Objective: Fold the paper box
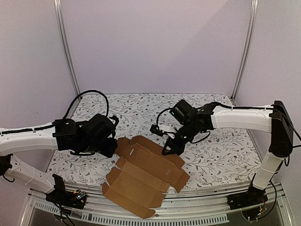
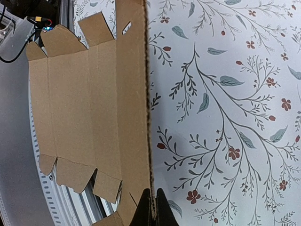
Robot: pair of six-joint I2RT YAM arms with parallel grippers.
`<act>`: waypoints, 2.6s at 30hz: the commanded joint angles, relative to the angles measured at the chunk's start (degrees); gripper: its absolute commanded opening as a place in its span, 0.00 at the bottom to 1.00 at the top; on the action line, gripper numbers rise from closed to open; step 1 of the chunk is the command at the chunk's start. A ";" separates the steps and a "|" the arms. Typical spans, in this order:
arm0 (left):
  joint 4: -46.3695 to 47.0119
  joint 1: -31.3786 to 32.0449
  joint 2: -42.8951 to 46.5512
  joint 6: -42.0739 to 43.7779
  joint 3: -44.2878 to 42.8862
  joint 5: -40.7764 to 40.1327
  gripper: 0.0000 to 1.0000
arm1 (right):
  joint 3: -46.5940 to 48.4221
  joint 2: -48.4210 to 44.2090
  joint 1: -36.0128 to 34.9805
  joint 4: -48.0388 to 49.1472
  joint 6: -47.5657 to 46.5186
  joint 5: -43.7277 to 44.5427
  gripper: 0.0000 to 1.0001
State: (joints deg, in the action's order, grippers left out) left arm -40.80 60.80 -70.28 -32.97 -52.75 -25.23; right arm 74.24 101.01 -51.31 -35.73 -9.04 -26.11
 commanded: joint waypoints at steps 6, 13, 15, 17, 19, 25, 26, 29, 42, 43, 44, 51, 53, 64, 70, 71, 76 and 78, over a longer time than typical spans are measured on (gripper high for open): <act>1.42 -6.56 6.69 -0.79 0.04 7.70 0.49 | 5.58 -2.63 -2.63 -7.18 -2.42 11.04 0.00; 0.51 -8.55 6.83 -0.21 -1.66 9.22 0.51 | 9.99 -2.57 -4.50 -10.82 -2.97 17.76 0.00; 0.50 -9.42 6.62 -0.06 -1.00 9.09 0.51 | 10.26 -2.89 -4.86 -11.23 -3.28 18.35 0.00; 0.99 -10.45 6.48 0.02 -0.09 9.20 0.51 | 10.40 -3.29 -5.26 -11.61 -3.72 18.26 0.00; 1.90 -11.53 6.31 0.12 0.93 9.56 0.51 | 10.40 -3.64 -5.82 -11.88 -4.01 18.12 0.00; 3.53 -14.67 5.57 0.53 1.14 12.06 0.49 | 11.06 -4.53 -6.86 -13.04 -4.30 20.24 0.00; 3.53 -14.73 5.59 0.74 0.70 12.61 0.49 | 11.51 -4.38 -6.82 -13.56 -3.97 21.02 0.00; 2.30 -14.83 6.08 0.86 -1.81 14.98 0.49 | 12.99 -3.00 -6.93 -15.45 -3.15 24.14 0.00; 5.23 -14.83 4.56 -1.22 -10.21 26.30 0.06 | 15.64 -0.73 -8.46 -16.36 -2.26 28.17 0.00; 5.27 -14.83 3.67 -1.16 -10.94 26.33 0.01 | 15.74 -0.79 -8.63 -16.35 -2.15 28.26 0.00; 5.30 -14.83 2.65 -1.26 -11.66 26.40 0.00 | 15.83 -0.90 -8.80 -16.37 -2.08 28.42 0.00; 6.72 -14.74 -3.45 -1.42 -14.94 29.26 0.00 | 16.60 -0.95 -10.29 -16.26 -1.27 30.42 0.00; 6.58 -14.72 -4.39 -1.66 -14.95 29.43 0.00 | 16.79 -0.91 -10.50 -16.32 -1.10 31.16 0.00; 6.73 -12.45 -7.76 -2.09 -15.31 32.08 0.00 | 18.32 0.17 -10.69 -16.48 0.03 35.00 0.00; 7.24 -10.97 -10.13 -1.91 -16.89 32.77 0.00 | 18.90 0.83 -10.98 -16.58 0.24 35.51 0.00; 7.35 -10.70 -10.59 -1.88 -17.32 32.83 0.00 | 18.92 0.97 -11.05 -16.57 0.25 35.56 0.00; 8.18 -9.43 -12.49 -1.85 -18.81 33.33 0.00 | 19.01 1.35 -11.20 -16.56 0.40 35.69 0.00; 8.50 -9.23 -13.17 -1.87 -19.08 33.53 0.00 | 19.06 1.46 -11.27 -16.56 0.50 35.75 0.00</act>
State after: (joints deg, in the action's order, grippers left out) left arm -34.06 50.24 -81.91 -35.16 -70.13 7.05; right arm 91.55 101.58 -61.89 -52.62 -9.21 8.95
